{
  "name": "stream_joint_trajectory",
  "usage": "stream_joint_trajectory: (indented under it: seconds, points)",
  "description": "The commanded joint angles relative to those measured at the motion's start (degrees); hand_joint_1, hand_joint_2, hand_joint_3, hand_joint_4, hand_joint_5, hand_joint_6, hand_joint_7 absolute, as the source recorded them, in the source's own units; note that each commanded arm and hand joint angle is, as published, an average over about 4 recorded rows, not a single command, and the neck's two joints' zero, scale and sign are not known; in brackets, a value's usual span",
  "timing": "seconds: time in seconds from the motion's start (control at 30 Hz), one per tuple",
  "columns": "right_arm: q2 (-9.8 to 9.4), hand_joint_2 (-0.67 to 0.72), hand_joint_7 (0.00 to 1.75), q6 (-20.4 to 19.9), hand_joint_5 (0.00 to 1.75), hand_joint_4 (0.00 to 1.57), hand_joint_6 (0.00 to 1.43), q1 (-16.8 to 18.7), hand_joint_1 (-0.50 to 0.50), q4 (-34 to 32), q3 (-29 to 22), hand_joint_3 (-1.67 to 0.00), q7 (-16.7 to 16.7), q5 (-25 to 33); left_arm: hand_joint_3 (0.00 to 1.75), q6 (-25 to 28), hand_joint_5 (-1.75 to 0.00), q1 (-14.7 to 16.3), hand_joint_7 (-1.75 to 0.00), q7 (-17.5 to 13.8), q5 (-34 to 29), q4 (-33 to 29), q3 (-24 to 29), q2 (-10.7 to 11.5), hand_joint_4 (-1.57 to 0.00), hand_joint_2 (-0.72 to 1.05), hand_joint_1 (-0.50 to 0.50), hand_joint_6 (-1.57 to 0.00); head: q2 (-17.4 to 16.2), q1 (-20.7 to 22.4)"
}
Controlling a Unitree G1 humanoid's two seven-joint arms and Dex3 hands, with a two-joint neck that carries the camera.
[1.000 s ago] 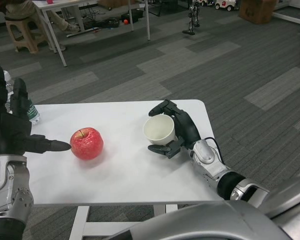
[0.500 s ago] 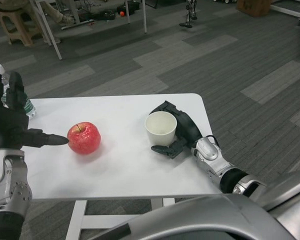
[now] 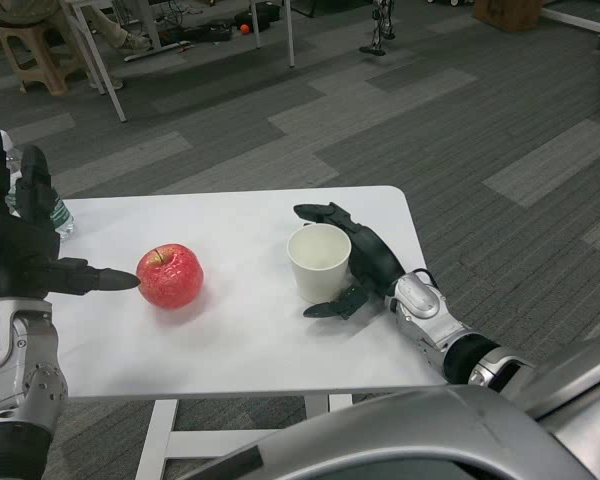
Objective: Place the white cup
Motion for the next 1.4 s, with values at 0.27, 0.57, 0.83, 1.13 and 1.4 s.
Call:
stream_joint_trajectory:
  seconds: [0.27,0.57,0.83,1.13,1.4]
  points:
    - [0.59,0.38,0.17,0.47,0.00,0.00,0.00,1.25,-0.46,-1.23,-2.14,-0.30,1.40,-0.13,0.09,0.17,0.00,-0.96,-0.07,0.28,0.03,0.22,0.26,0.22,0.00,-0.19,-0.50,0.00,0.35,0.13]
    - [0.41,0.41,0.14,0.52,0.00,0.00,0.00,2.33,-0.46,-10.22,-9.79,-0.24,1.20,-0.21,0.09,0.10,0.00,-0.74,-0.07,0.28,0.03,0.11,0.15,0.22,0.00,-0.19,-0.50,0.00,0.80,-0.16]
    - [-0.33,0.34,0.14,1.22,0.00,0.00,0.00,3.95,-0.46,-18.92,-17.17,-0.24,0.68,-0.21,0.09,0.10,0.00,-0.34,-0.07,0.28,0.12,-0.33,-0.02,0.22,0.00,-0.19,-0.50,0.00,1.28,-0.06]
    - [-1.92,0.34,0.16,2.56,0.00,0.00,0.00,6.54,-0.46,-27.23,-27.94,-0.24,0.66,-0.13,0.09,0.10,0.00,0.54,-0.07,0.28,0.12,-1.53,0.35,0.22,0.00,-0.19,-0.50,0.00,1.77,0.06]
    - [-3.87,0.30,0.16,3.46,0.00,0.00,0.00,8.57,-0.45,-33.09,-35.67,-0.24,2.24,0.05,0.09,0.10,0.00,0.58,-0.07,0.28,0.12,-2.33,0.70,0.22,0.00,-0.19,-0.50,0.00,2.04,-1.08]
